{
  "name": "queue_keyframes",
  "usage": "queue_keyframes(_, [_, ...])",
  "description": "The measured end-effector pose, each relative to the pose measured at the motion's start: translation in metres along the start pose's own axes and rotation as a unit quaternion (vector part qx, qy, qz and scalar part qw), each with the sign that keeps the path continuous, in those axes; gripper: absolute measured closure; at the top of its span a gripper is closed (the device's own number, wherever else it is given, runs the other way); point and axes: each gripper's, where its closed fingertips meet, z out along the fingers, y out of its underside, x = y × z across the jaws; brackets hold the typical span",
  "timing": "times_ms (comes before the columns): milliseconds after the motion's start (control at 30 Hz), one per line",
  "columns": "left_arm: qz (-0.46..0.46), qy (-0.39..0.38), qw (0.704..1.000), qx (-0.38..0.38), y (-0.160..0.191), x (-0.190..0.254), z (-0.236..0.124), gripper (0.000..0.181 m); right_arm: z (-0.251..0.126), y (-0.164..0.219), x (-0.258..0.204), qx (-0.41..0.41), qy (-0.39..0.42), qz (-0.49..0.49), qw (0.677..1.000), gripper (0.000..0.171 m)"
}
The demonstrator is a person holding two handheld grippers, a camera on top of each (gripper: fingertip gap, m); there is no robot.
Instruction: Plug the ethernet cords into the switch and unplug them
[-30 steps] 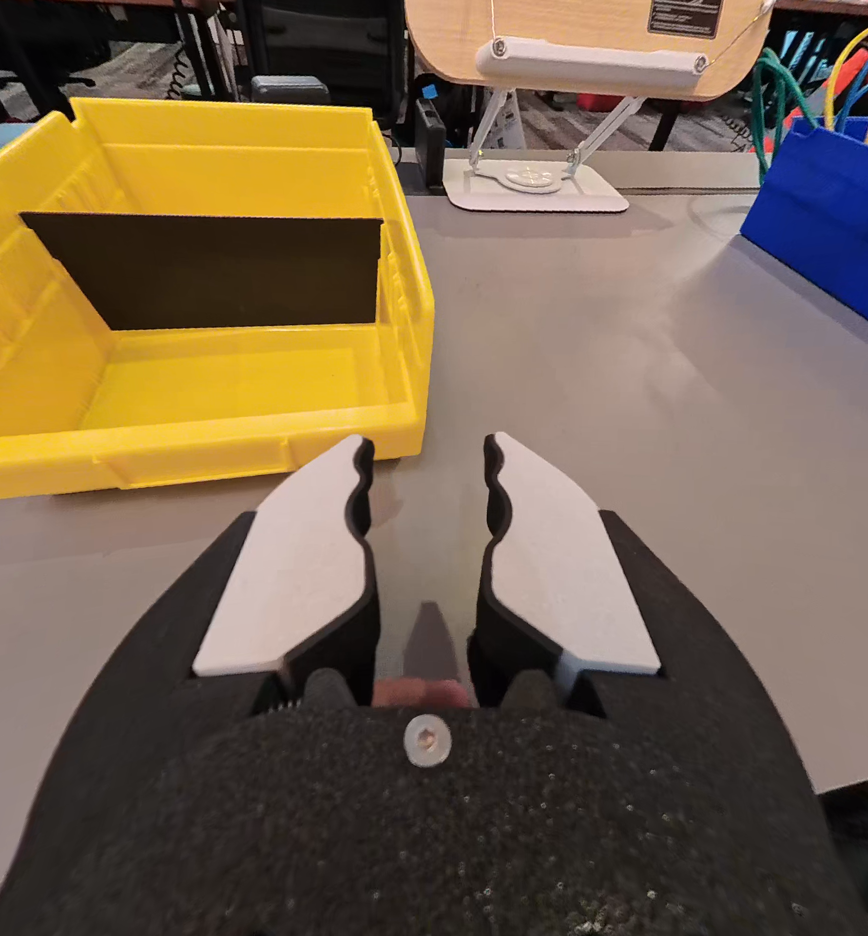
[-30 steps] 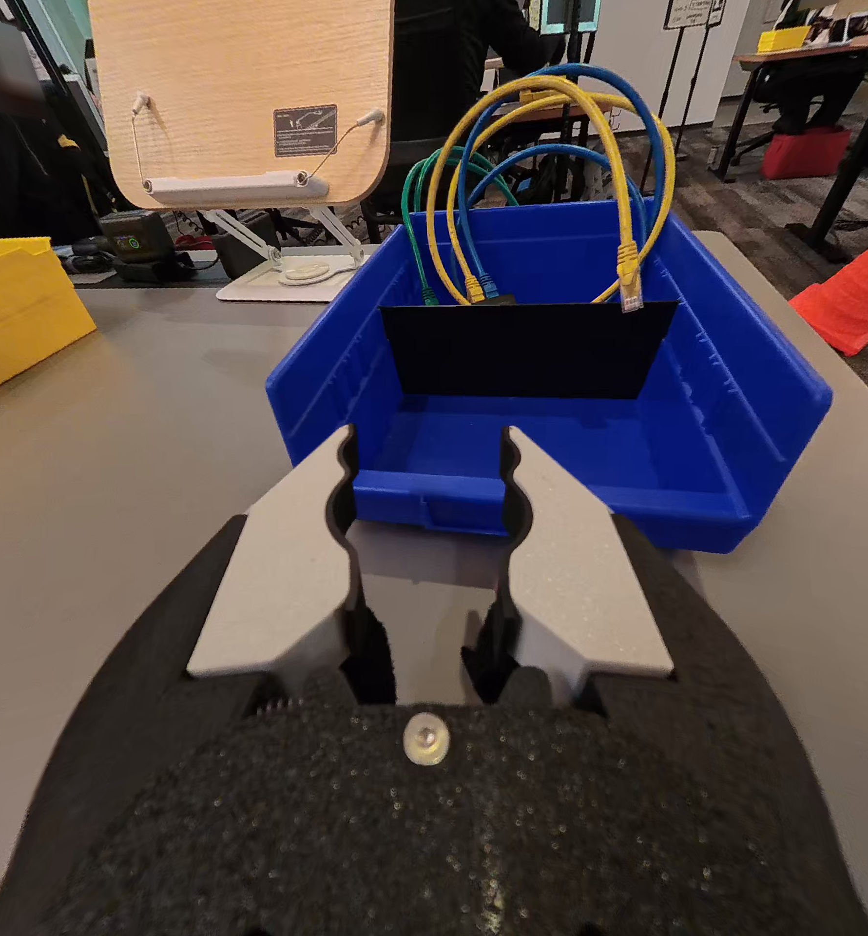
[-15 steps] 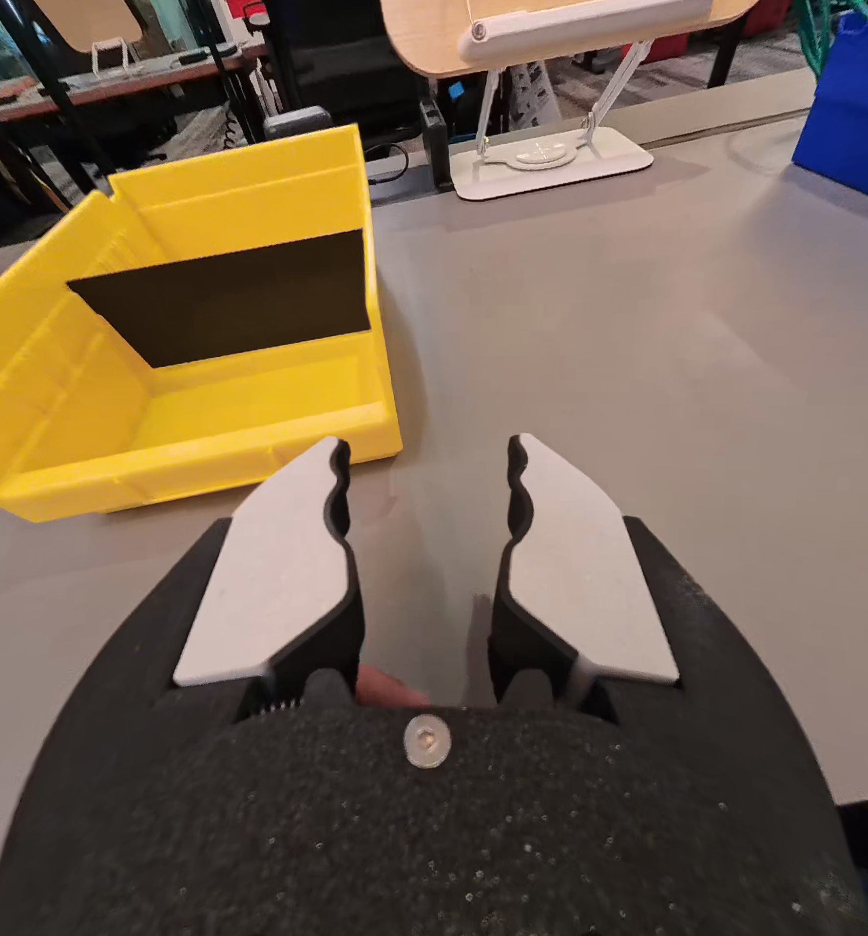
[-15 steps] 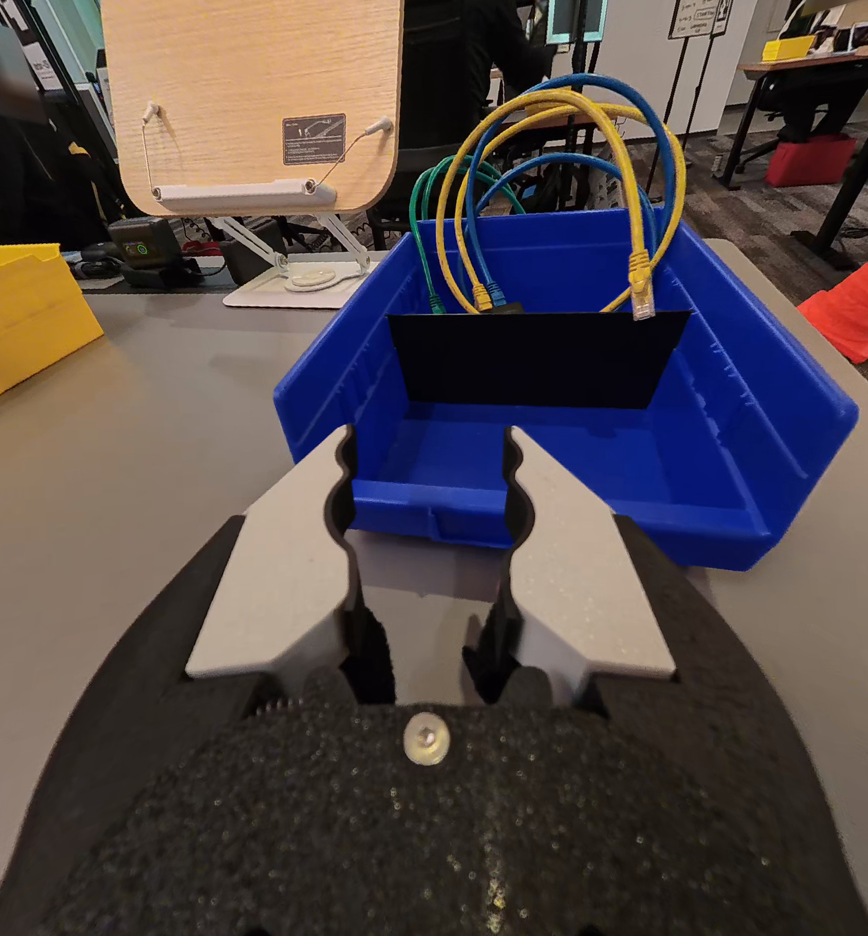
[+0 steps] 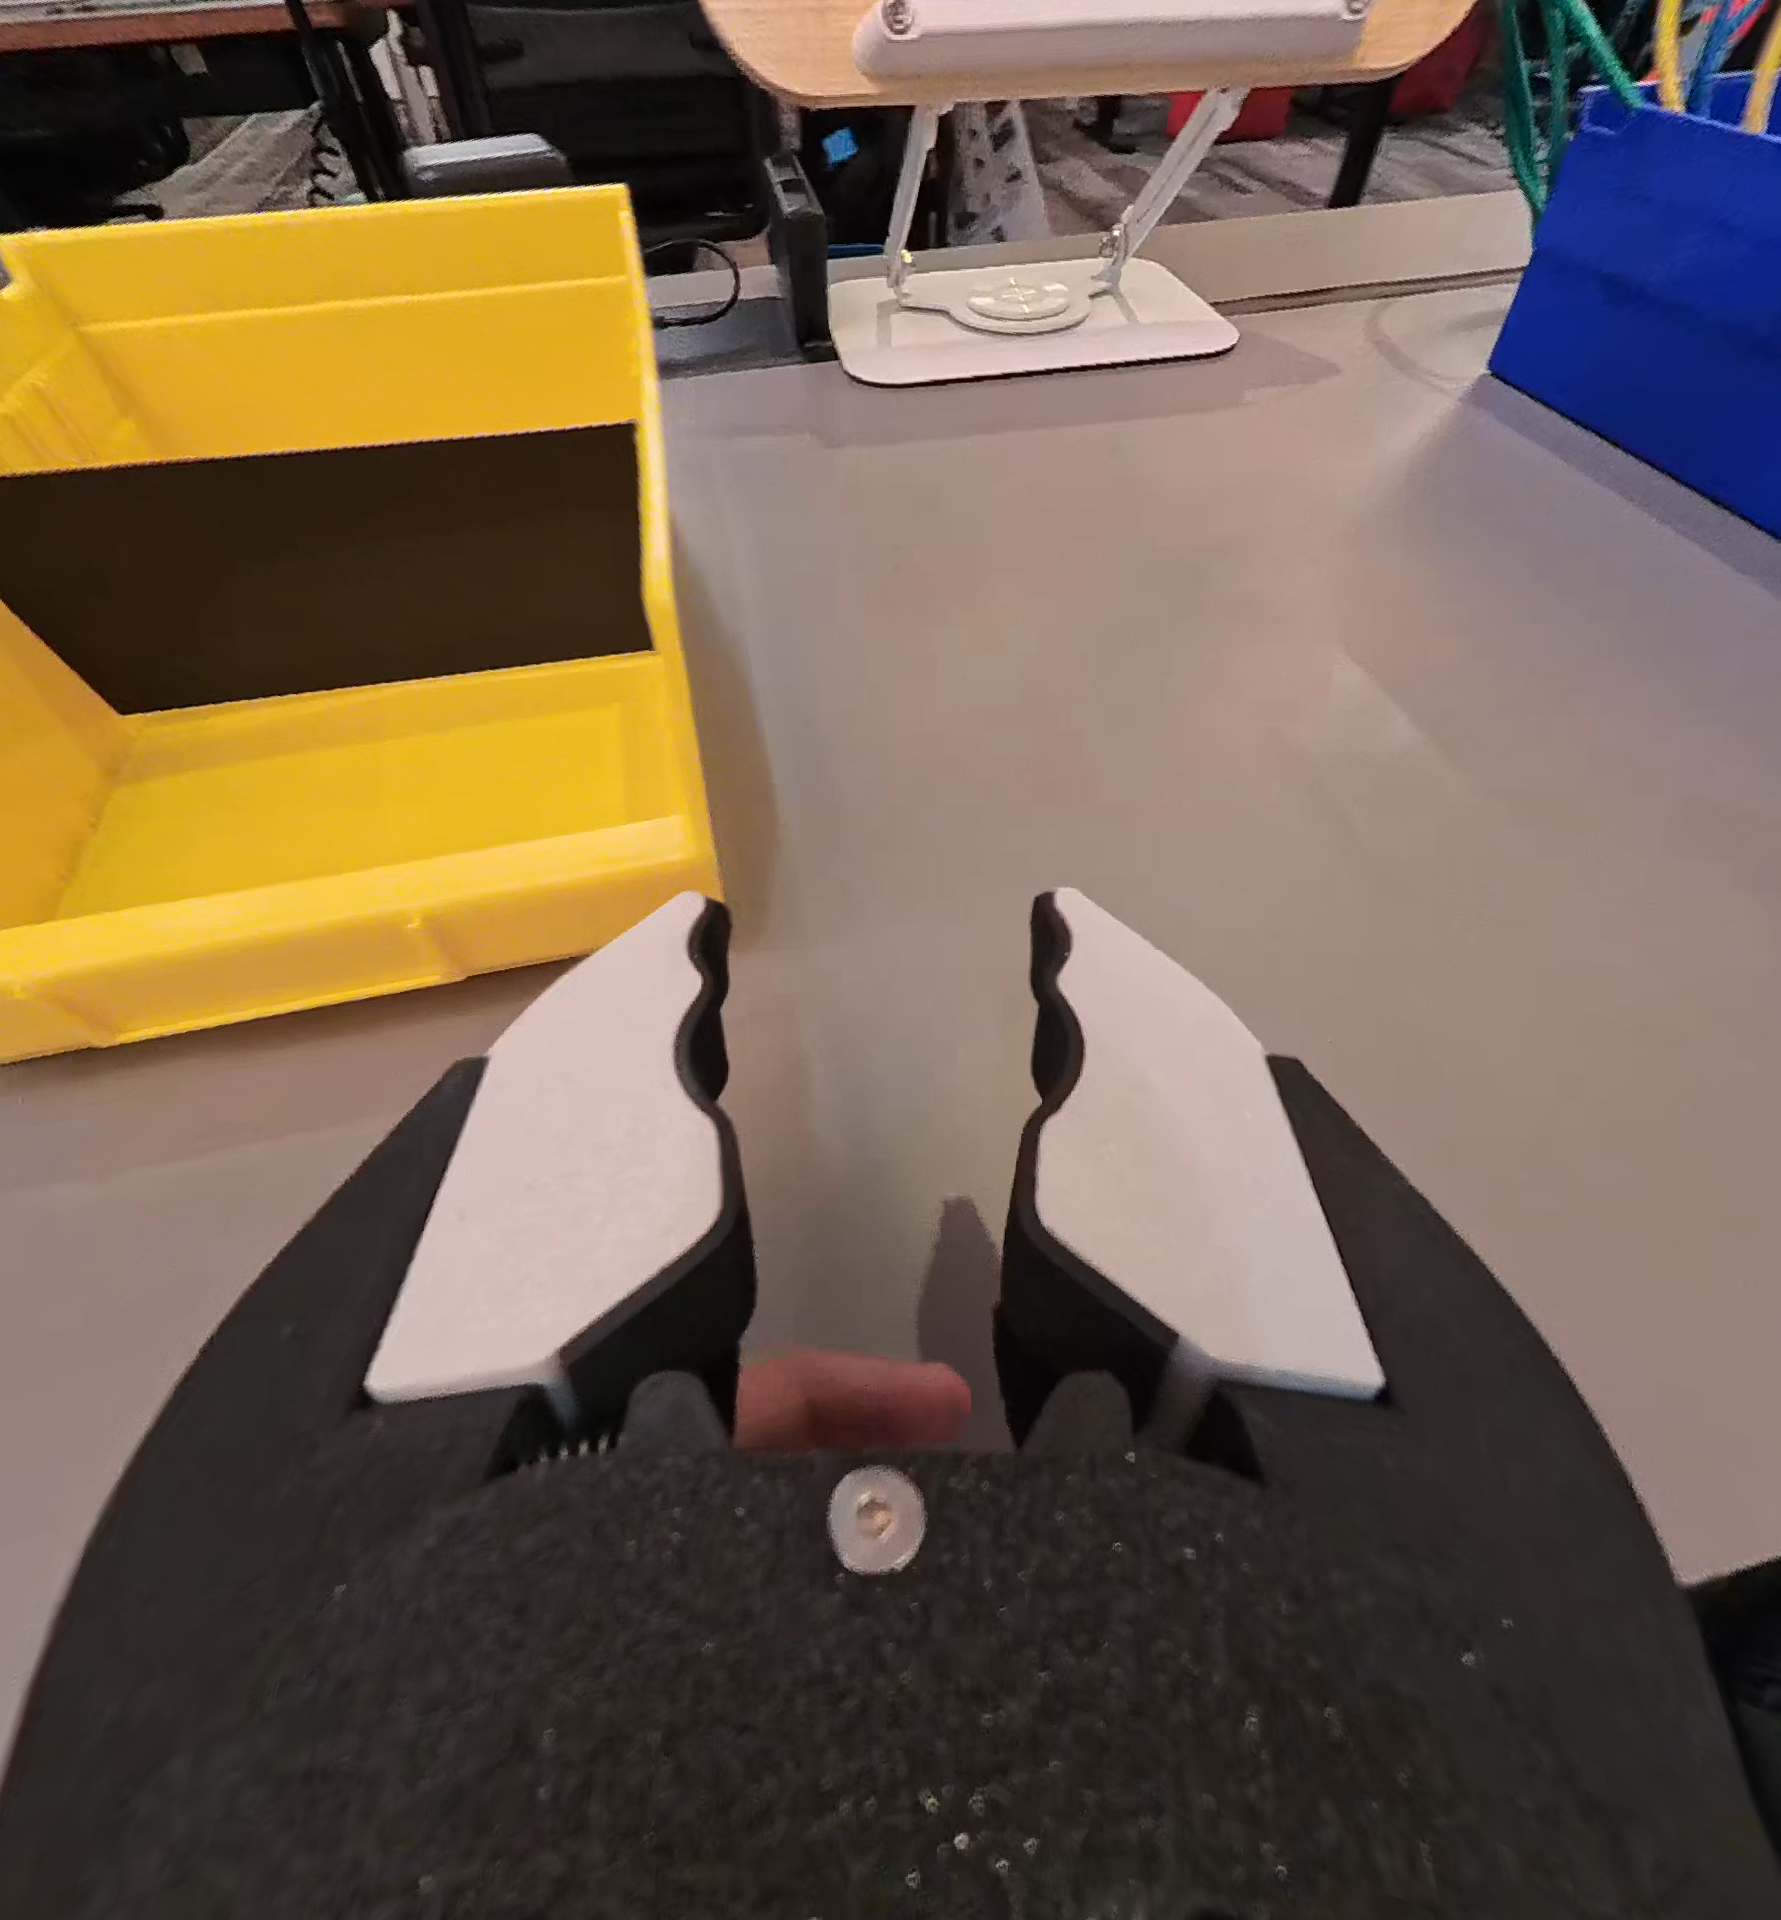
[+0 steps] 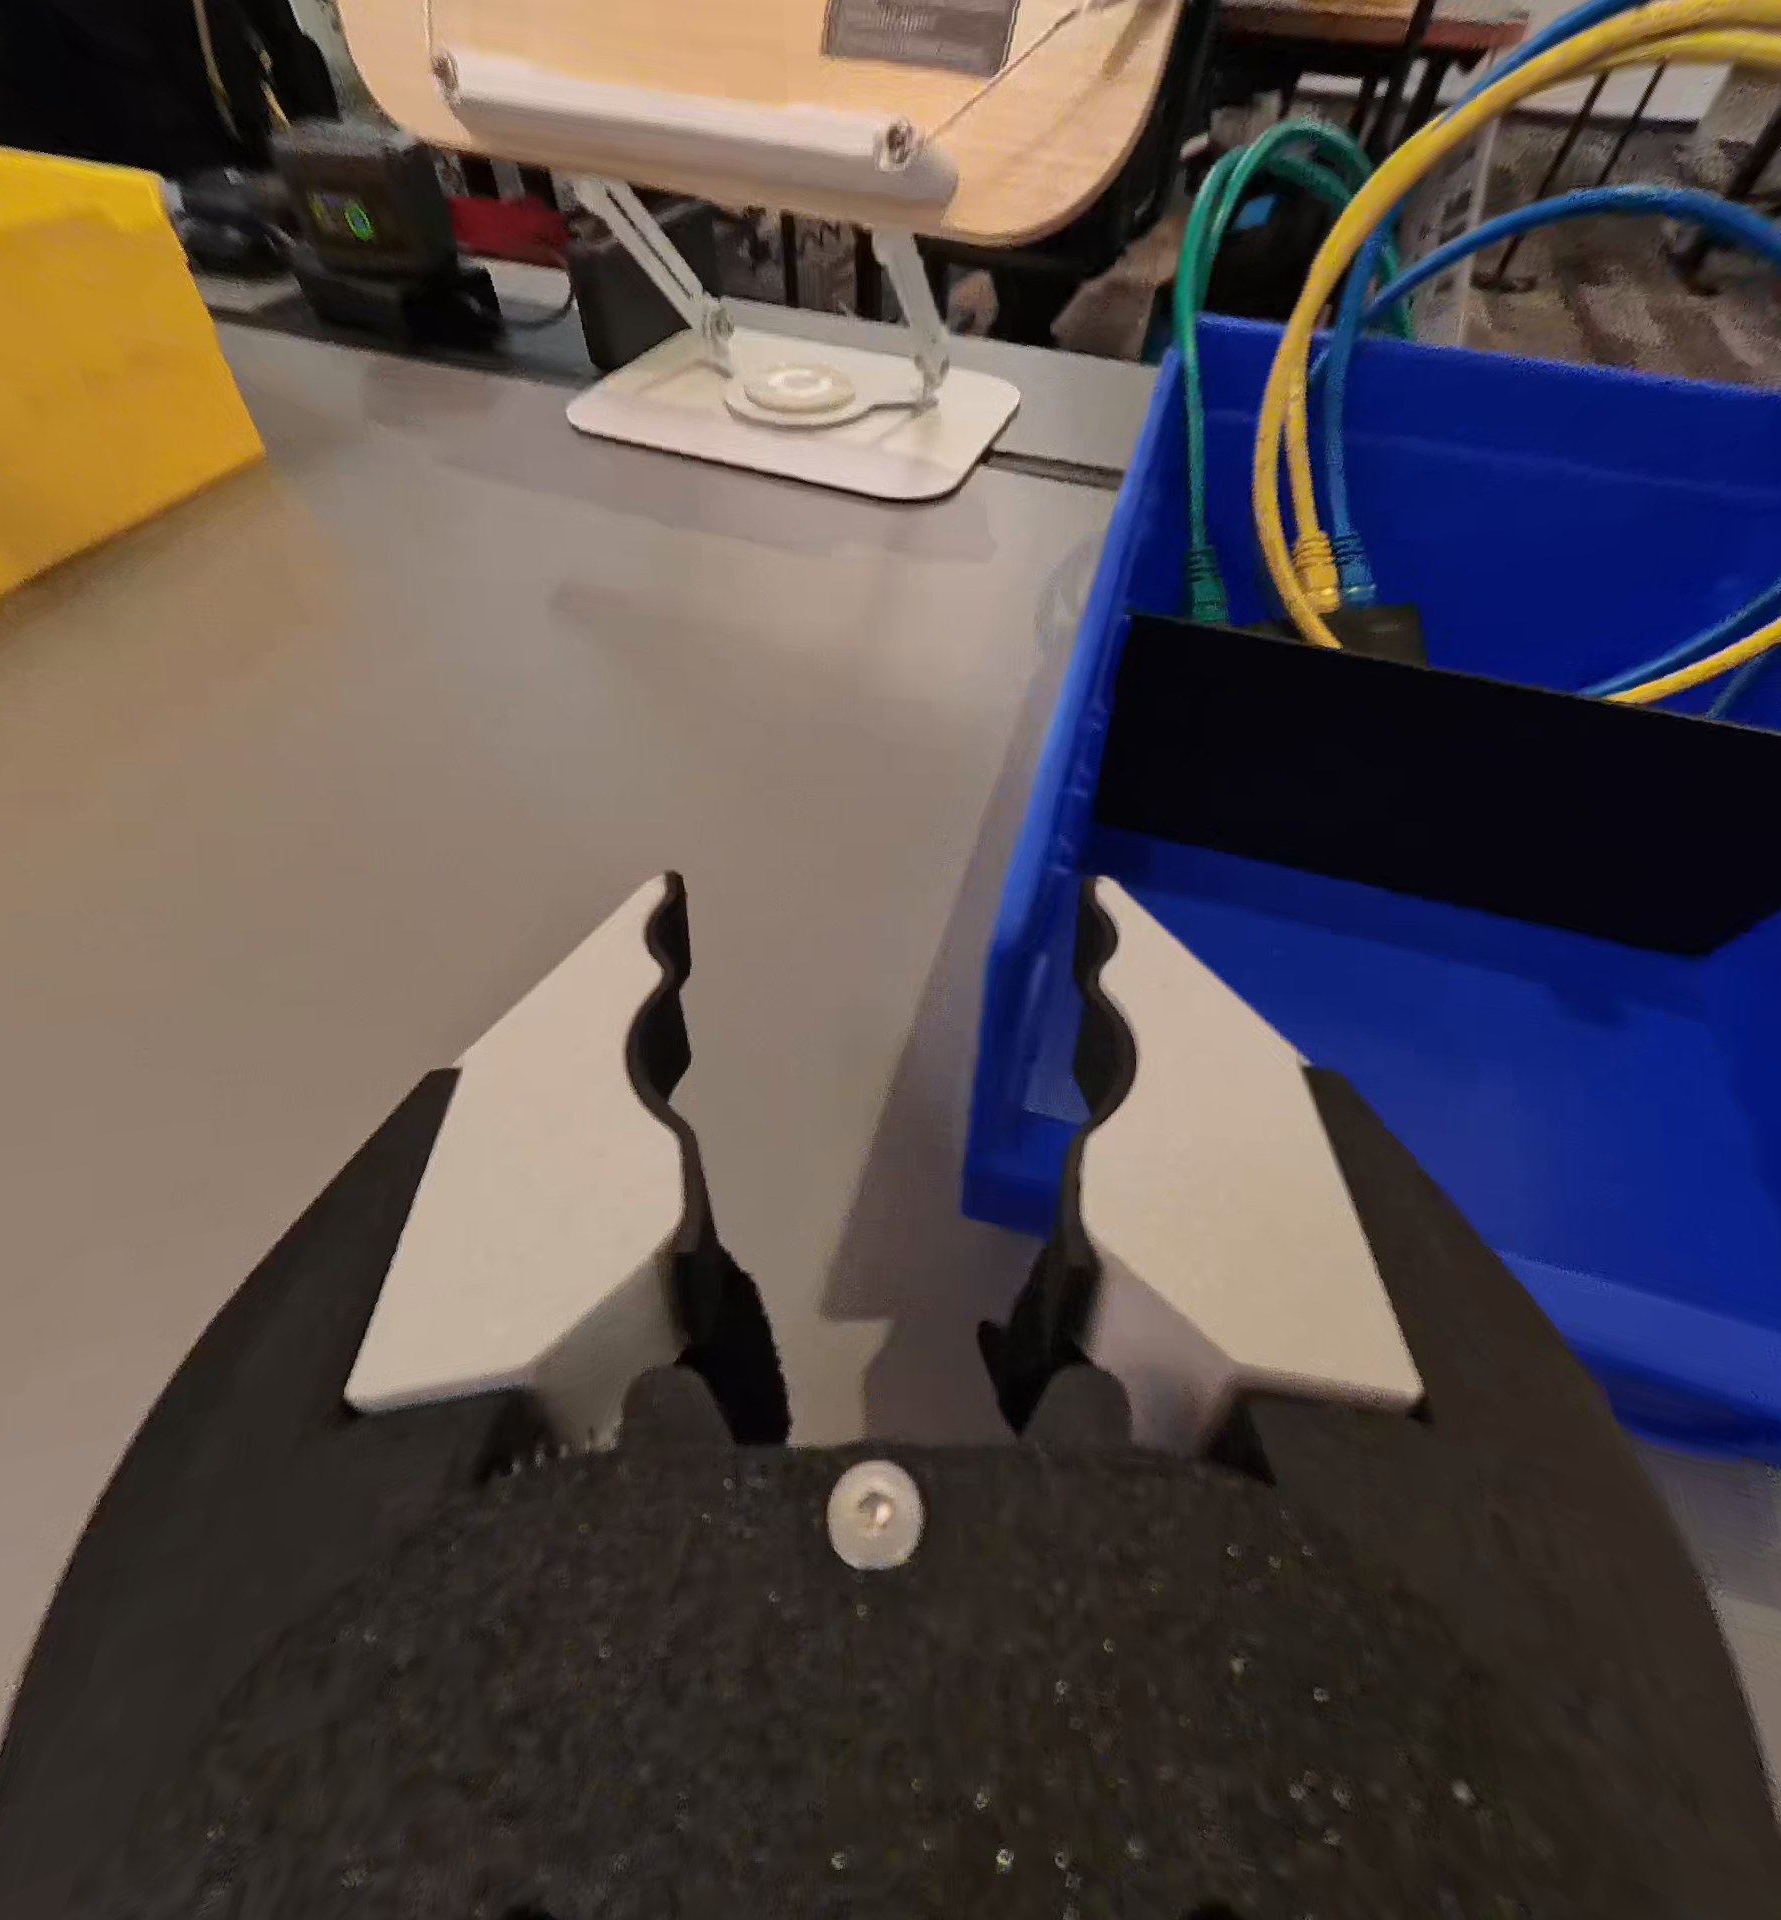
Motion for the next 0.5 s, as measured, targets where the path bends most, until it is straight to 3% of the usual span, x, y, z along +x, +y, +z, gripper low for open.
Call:
queue_keyframes(167, [-0.011, 0.044, 0.999, 0.002, -0.003, 0.02, 0.005, 0.129, 0.003, 0.002, -0.012, -0.002, 0.02, -0.019, 1.0, 0.093])
queue_keyframes(267, [0.003, 0.077, 0.997, 0.003, -0.007, 0.041, 0.013, 0.129, -0.007, 0.0, -0.041, -0.002, -0.061, 0.018, 0.998, 0.085])
queue_keyframes(400, [0.031, 0.155, 0.987, 0.004, -0.013, 0.1, 0.019, 0.125, -0.041, -0.01, -0.11, 0.032, -0.201, 0.074, 0.976, 0.092])
queue_keyframes(500, [0.054, 0.229, 0.972, 0.0, -0.014, 0.164, 0.016, 0.118, -0.065, -0.019, -0.109, 0.085, -0.145, 0.02, 0.986, 0.092])
